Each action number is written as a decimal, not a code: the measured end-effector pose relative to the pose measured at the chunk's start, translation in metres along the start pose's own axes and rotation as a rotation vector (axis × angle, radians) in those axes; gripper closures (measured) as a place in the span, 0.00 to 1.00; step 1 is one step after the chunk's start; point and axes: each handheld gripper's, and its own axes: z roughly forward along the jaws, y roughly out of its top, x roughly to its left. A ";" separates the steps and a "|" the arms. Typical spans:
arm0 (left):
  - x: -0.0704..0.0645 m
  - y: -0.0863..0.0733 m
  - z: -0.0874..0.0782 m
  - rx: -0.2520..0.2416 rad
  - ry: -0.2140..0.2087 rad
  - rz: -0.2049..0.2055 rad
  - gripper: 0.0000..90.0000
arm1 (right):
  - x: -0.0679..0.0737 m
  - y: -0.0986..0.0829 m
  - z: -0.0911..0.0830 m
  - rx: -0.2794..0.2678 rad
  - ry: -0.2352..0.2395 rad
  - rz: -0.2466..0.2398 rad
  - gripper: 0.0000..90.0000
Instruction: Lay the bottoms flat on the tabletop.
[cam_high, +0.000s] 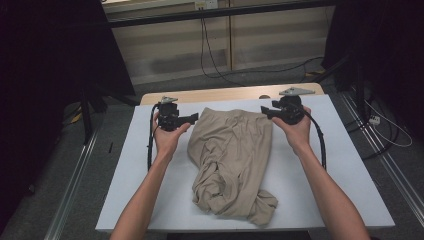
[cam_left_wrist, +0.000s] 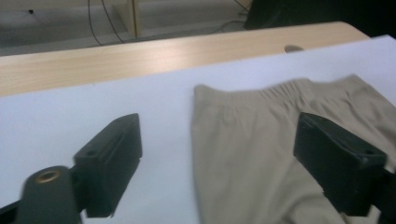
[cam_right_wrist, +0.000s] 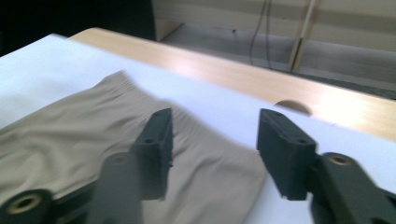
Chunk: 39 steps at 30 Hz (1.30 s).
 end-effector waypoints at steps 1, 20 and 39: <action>-0.002 -0.004 -0.005 0.003 -0.014 0.011 0.15 | 0.006 -0.005 -0.005 0.009 0.025 -0.010 0.48; -0.066 -0.113 -0.111 0.009 -0.149 0.158 0.15 | 0.169 -0.114 -0.129 0.181 0.474 -0.257 0.76; -0.082 -0.124 -0.099 0.072 -0.187 0.198 0.16 | 0.156 -0.111 -0.122 0.134 0.337 -0.261 0.90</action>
